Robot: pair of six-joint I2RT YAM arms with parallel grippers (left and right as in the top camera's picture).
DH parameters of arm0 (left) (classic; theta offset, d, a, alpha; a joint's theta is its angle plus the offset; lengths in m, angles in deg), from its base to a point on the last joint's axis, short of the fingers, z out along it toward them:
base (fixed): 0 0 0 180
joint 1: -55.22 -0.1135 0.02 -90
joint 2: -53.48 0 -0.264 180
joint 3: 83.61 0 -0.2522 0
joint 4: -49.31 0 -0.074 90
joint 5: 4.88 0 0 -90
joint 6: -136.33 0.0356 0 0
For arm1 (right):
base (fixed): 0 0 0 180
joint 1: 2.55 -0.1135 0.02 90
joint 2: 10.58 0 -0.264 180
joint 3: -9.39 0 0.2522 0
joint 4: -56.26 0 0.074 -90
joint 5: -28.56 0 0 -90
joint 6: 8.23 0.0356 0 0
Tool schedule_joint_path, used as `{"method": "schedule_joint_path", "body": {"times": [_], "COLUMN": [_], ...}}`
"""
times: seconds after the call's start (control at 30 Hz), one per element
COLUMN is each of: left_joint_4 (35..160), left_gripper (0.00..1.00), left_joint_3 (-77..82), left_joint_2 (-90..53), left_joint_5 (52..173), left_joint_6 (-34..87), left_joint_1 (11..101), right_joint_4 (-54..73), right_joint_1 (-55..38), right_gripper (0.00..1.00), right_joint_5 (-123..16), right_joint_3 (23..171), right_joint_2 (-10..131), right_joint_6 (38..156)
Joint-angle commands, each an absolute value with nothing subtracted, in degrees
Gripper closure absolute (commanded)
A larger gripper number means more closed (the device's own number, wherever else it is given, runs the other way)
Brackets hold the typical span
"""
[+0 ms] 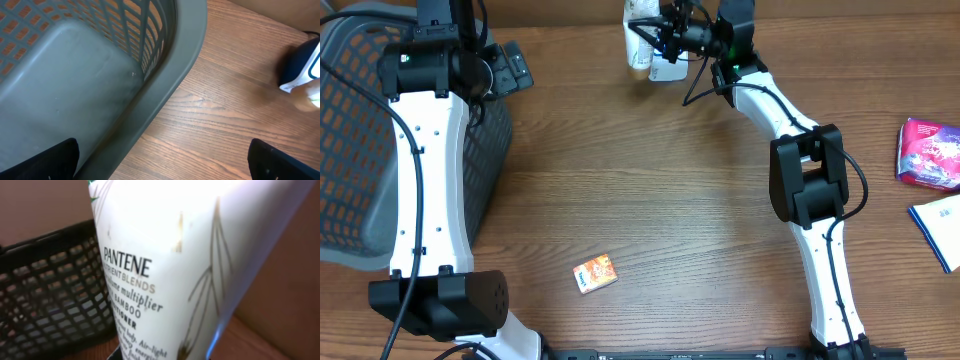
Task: Scan the item barcode
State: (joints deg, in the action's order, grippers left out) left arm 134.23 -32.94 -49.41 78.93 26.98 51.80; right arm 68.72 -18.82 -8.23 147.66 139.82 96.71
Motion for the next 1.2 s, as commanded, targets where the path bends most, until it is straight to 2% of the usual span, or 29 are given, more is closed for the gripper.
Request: {"method": "schedule_joint_path", "body": {"times": [0.0,0.07,0.2,0.3,0.4,0.5,0.6,0.7,0.87,1.03,1.17], "left_joint_4": [134.44,134.42,134.42,134.42,134.42,134.42,134.42,134.42,134.44,134.42,134.44], "left_gripper": [0.0,0.0,0.0,0.0,0.0,0.0,0.0,0.0,0.0,0.0,0.0], "left_joint_3": [-32.92,-32.92,-32.92,-32.92,-32.92,-32.92,-32.92,-32.92,-32.92,-32.92,-32.92], "left_joint_2": [-50.07,-50.07,-50.07,-50.07,-50.07,-50.07,-50.07,-50.07,-50.07,-50.07,-50.07], "left_joint_5": [79.19,79.19,79.17,79.17,79.19,79.19,79.19,79.19,79.19,79.17,79.19], "left_joint_6": [27.02,27.02,27.02,27.02,27.02,27.02,27.02,27.02,27.02,27.02,27.02], "left_joint_1": [51.86,51.86,51.86,51.86,51.86,51.89,51.89,51.86,51.86,51.89,51.86], "right_joint_4": [69.33,69.4,68.13,61.7,52.17,38.95,24.68,4.87,-13.11,-31.82,-45.2], "right_joint_1": [-20.13,-20.74,-21.68,-23.08,-24.54,-26.25,-28.22,-30.69,-33.81,-35.23,-35.39], "right_gripper": [0.96,0.96,0.96,0.96,0.96,0.96,0.96,0.96,0.96,0.96,0.96], "right_joint_5": [-5.85,1.08,14.11,19.77,19.57,15.68,4.18,-18.09,-42.46,-63.81,-80.51], "right_joint_3": [149.5,149.54,149.52,149.52,149.52,149.52,149.52,149.52,149.52,149.52,149.5], "right_joint_2": [138.91,138.88,138.84,138.84,138.84,138.8,138.49,136.24,131.02,126.25,125.79], "right_joint_6": [100.98,103.93,122.7,132.56,138.22,137.65,130.94,120.47,113.11,115.45,127.01]}}
